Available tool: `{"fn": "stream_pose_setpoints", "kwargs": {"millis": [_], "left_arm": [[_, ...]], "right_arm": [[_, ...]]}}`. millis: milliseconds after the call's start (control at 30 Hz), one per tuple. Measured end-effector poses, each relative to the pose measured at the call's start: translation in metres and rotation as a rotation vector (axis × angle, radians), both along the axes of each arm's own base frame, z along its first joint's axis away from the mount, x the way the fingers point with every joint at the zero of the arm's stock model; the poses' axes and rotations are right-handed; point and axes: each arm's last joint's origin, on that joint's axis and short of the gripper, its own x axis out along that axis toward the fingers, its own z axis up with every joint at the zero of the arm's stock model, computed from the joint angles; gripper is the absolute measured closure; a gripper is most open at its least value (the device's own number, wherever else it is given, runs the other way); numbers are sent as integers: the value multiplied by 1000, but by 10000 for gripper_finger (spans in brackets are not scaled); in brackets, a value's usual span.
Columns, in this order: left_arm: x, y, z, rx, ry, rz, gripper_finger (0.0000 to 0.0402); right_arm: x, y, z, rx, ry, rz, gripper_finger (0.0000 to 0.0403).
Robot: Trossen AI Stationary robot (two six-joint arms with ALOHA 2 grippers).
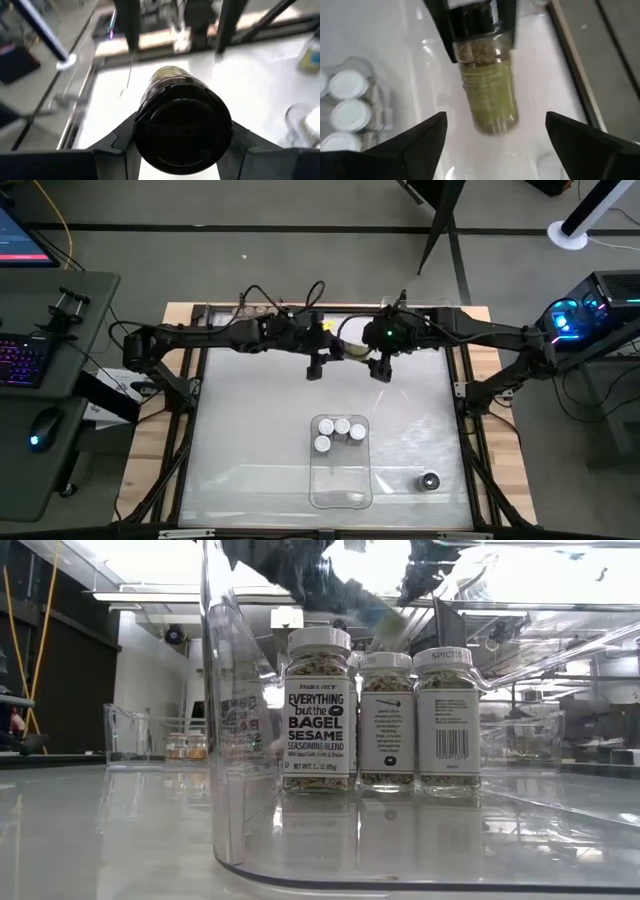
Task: Sort spices by type
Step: Put the top black seasoning bottle into the top right transparent bin
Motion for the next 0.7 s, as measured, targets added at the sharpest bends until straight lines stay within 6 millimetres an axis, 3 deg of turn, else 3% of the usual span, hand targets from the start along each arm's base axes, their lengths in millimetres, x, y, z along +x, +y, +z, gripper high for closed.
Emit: {"fn": "stream_pose_setpoints", "kwargs": {"millis": [200,333,500,700], "left_arm": [[-23,14,0,11,160,208,244],[-40,17,18,-83,239,320,244],[-49,14,50,-155,298,331,244],[-48,14,62,-132,265,288,244]], "right_arm": [[2,-2,14,-11,-84,-43,59],[12,-7,19,-25,-182,-31,58],[34,-19,21,-47,-321,0,58],[53,-25,31,31,-536,64,57]]}}
